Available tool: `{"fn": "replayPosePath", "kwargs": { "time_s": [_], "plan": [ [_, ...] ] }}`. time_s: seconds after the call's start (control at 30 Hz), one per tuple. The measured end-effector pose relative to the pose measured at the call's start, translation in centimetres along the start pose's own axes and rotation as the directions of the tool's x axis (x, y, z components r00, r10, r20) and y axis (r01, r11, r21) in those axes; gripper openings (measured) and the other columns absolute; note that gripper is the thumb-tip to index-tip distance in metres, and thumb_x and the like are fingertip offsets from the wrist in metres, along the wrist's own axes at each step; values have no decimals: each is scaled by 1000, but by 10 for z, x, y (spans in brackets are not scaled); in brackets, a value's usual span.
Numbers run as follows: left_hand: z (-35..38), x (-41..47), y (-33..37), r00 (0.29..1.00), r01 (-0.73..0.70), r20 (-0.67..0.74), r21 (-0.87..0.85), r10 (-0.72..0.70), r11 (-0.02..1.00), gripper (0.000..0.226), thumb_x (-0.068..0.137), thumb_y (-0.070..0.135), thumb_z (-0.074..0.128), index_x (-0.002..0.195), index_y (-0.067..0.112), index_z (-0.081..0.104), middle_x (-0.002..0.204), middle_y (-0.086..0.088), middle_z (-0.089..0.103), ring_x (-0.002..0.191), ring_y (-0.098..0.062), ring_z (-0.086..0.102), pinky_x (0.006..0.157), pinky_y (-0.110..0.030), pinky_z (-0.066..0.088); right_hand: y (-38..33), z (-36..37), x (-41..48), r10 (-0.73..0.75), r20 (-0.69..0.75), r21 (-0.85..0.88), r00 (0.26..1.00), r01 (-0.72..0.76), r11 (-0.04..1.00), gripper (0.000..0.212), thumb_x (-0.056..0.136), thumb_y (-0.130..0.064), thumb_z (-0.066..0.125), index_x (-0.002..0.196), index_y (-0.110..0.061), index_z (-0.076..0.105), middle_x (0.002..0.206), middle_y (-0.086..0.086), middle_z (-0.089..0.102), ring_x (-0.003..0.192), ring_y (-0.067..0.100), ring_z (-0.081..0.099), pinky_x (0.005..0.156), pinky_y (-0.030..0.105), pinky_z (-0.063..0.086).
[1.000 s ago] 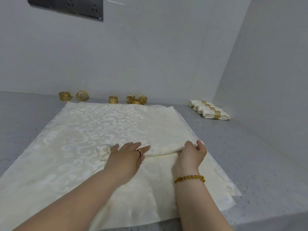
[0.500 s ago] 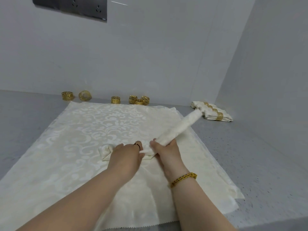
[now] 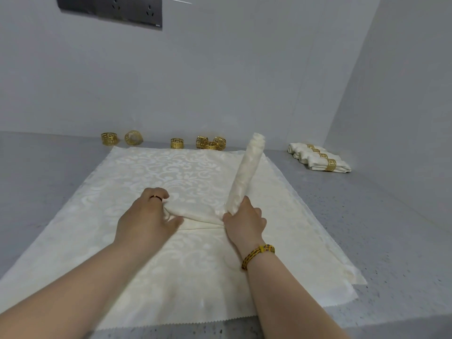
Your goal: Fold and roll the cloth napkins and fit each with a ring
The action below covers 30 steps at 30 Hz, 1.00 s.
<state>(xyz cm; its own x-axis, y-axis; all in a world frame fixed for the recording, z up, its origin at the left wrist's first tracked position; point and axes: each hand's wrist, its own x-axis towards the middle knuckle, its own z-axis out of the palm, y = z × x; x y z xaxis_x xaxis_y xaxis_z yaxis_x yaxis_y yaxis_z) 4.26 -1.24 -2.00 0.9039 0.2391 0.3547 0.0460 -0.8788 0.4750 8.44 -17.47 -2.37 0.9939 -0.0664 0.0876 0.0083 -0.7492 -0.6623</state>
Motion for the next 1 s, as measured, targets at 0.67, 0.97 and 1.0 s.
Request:
{"fn": "replayPosePath", "kwargs": {
  "time_s": [0.67, 0.97, 1.0],
  "plan": [
    [-2, 2, 0, 916, -390, 157, 129, 369, 912, 40, 89, 9, 47, 127, 19, 54, 126, 4, 58, 115, -19, 55, 94, -29, 43, 3, -5, 1, 34, 10, 110, 999, -35, 993, 25, 90, -37, 44, 105, -17, 46, 102, -2, 54, 114, 21, 42, 83, 30, 18],
    [34, 6, 26, 902, -410, 193, 103, 386, 906, 34, 91, 9, 41, 121, 15, 55, 120, -2, 57, 114, -22, 51, 87, -26, 40, 16, -16, 8, 185, -57, 684, 981, -96, 723, 11, 88, -14, 50, 99, -10, 52, 79, -5, 53, 84, 18, 53, 71, 26, 40],
    [36, 6, 26, 891, -424, 214, 78, 400, 902, 35, 92, 13, 38, 124, 14, 54, 124, -4, 55, 117, -21, 49, 91, -25, 39, 17, -17, 9, 195, -58, 698, 979, -99, 709, 10, 88, -13, 51, 97, -10, 52, 79, -5, 54, 83, 18, 53, 70, 26, 42]
  ]
}}
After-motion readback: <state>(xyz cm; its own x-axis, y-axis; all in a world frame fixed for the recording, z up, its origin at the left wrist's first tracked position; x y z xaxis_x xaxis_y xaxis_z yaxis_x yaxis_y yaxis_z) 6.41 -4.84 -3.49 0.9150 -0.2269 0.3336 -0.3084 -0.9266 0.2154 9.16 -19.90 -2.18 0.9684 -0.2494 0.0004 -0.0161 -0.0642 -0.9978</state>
